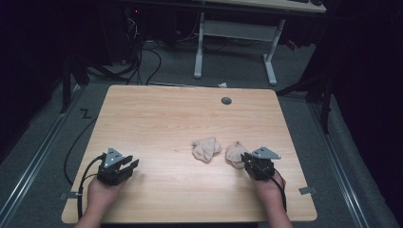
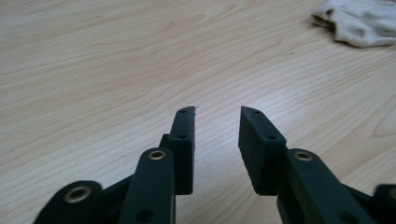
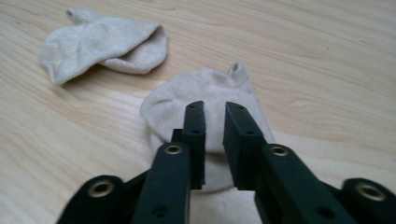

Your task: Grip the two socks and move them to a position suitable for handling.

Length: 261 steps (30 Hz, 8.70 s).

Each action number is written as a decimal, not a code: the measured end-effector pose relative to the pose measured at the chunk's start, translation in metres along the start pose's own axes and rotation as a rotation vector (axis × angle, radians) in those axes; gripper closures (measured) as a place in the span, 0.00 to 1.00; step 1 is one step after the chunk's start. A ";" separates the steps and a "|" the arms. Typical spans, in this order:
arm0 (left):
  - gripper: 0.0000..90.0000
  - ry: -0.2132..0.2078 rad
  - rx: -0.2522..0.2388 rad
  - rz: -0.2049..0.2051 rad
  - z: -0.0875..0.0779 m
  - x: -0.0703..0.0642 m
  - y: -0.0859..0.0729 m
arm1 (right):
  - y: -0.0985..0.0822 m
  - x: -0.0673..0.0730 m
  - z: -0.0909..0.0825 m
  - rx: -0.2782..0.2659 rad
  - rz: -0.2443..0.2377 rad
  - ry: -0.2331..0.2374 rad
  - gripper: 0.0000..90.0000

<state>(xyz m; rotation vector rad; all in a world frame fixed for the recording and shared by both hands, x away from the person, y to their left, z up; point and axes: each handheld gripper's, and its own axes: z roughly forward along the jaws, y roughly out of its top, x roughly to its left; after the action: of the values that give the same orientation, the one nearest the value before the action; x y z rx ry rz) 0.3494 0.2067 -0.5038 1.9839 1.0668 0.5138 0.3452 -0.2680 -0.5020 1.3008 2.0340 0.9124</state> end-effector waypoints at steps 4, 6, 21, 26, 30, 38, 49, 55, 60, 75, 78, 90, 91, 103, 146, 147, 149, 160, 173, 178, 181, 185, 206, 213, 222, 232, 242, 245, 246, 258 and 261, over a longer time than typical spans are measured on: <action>0.78 -0.024 -0.003 0.006 -0.001 -0.001 0.000 | 0.007 -0.002 0.011 0.008 -0.001 0.003 0.99; 0.78 -0.031 -0.002 0.011 0.000 -0.003 -0.001 | 0.011 -0.004 0.016 0.019 0.004 -0.002 1.00; 0.75 -0.050 0.001 0.013 0.001 -0.005 -0.001 | 0.001 -0.012 0.037 0.112 0.020 -0.011 1.00; 0.72 -0.055 -0.004 0.010 0.001 -0.006 -0.001 | -0.003 -0.010 0.032 0.111 0.022 -0.002 1.00; 0.71 -0.059 0.002 0.018 0.002 -0.009 -0.001 | -0.007 -0.002 0.024 0.115 0.004 0.015 1.00; 0.69 -0.067 0.006 0.033 0.003 -0.013 -0.001 | -0.011 0.027 0.015 0.114 -0.046 0.078 1.00; 0.69 -0.069 0.000 0.044 0.003 -0.016 0.000 | 0.006 0.066 0.000 0.014 -0.126 0.143 0.99; 0.69 -0.074 0.003 0.045 0.005 -0.017 0.000 | -0.006 0.038 0.014 0.110 -0.080 0.072 1.00; 0.69 -0.072 -0.003 0.042 0.003 -0.016 0.001 | -0.013 0.044 0.008 0.129 -0.091 0.109 1.00; 0.68 -0.079 0.014 0.060 0.007 -0.019 0.001 | 0.011 0.098 -0.003 0.017 -0.187 0.218 0.89; 0.68 -0.081 0.013 0.066 0.008 -0.022 0.001 | 0.016 0.121 0.007 0.026 -0.213 0.274 0.73; 0.68 -0.113 0.012 0.099 0.008 -0.037 0.004 | 0.015 0.142 0.019 0.050 -0.259 0.272 0.93; 0.68 -0.120 0.012 0.106 0.008 -0.040 0.004 | 0.015 0.141 0.018 0.040 -0.256 0.275 0.93; 0.72 -0.281 0.021 0.218 0.033 -0.117 0.021 | 0.017 0.136 0.009 -0.025 -0.195 0.276 0.93; 0.86 -0.248 0.135 0.311 0.060 -0.137 0.015 | -0.020 0.064 -0.026 -0.011 -0.053 0.161 0.89; 0.86 -0.247 0.135 0.306 0.059 -0.136 0.014 | -0.020 0.063 -0.027 -0.013 -0.045 0.162 0.87; 0.86 -0.242 0.141 0.300 0.057 -0.132 0.013 | -0.021 0.061 -0.029 -0.021 -0.035 0.156 0.85; 0.81 -0.268 0.100 0.228 0.065 -0.128 0.025 | -0.008 0.069 -0.004 0.027 -0.087 0.155 0.96; 0.86 -0.246 0.131 0.236 0.061 -0.120 0.013 | -0.013 0.072 0.011 0.097 -0.117 0.192 1.00; 0.86 -0.235 0.171 0.258 0.045 -0.112 0.006 | -0.016 0.089 0.006 0.095 -0.149 0.226 1.00; 0.86 -0.235 0.139 0.170 0.037 -0.107 -0.003 | -0.015 0.100 0.005 0.095 -0.190 0.250 1.00; 0.86 -0.233 0.160 0.222 0.029 -0.096 -0.007 | -0.015 0.109 0.005 0.090 -0.196 0.270 0.99; 0.66 -0.170 0.017 0.203 0.006 -0.083 0.001 | -0.006 0.106 -0.010 -0.031 -0.196 0.267 0.78; 0.62 -0.106 -0.012 0.147 0.002 -0.059 0.006 | -0.006 0.092 -0.005 0.000 -0.162 0.225 0.76; 0.59 -0.092 0.008 0.072 0.006 -0.036 0.005 | 0.010 0.074 -0.002 -0.023 -0.108 0.149 0.76; 0.59 -0.088 0.021 0.067 0.013 -0.029 0.004 | 0.022 0.072 0.020 -0.013 -0.136 0.168 0.64; 0.58 -0.094 0.020 0.073 0.011 -0.030 0.003 | 0.047 0.081 0.039 0.023 -0.116 0.179 0.62; 0.59 -0.110 0.016 0.055 0.009 -0.029 0.000 | 0.054 0.080 0.047 0.026 -0.131 0.165 0.68; 0.59 -0.110 0.012 0.053 0.009 -0.029 0.001 | 0.056 0.077 0.049 0.028 -0.130 0.150 0.74; 0.59 -0.104 -0.004 0.069 0.009 -0.027 0.005 | 0.057 0.044 0.086 0.143 -0.082 0.064 1.00; 0.59 -0.108 0.004 0.077 0.008 -0.029 0.004 | 0.049 0.046 0.085 0.163 -0.087 0.081 1.00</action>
<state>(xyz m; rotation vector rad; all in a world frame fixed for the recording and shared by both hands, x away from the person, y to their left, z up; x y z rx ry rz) 0.3408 0.1781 -0.5049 2.0384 0.9281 0.4401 0.4181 -0.1903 -0.5205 1.2655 2.2496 0.7854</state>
